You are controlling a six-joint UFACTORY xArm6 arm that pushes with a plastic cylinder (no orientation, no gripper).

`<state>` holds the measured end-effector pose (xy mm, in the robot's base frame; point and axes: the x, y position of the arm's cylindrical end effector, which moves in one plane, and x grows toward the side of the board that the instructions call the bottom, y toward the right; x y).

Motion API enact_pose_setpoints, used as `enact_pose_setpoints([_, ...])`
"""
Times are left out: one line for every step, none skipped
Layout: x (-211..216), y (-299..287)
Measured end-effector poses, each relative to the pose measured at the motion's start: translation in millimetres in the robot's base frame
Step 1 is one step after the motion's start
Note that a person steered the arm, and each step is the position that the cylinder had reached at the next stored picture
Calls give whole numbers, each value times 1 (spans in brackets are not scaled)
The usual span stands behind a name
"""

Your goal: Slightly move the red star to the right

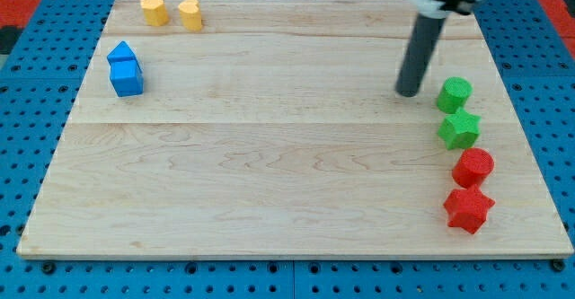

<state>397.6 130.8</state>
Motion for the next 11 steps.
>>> enact_pose_setpoints([39,-27])
enact_pose_setpoints([90,-9])
enact_pose_setpoints([128,20])
enact_pose_setpoints([148,21])
enact_pose_setpoints([161,22])
enact_pose_setpoints([163,43])
enact_pose_setpoints([163,54])
enact_pose_setpoints([163,31])
enact_pose_setpoints([163,-24])
enact_pose_setpoints([155,-91])
enact_pose_setpoints([132,-186])
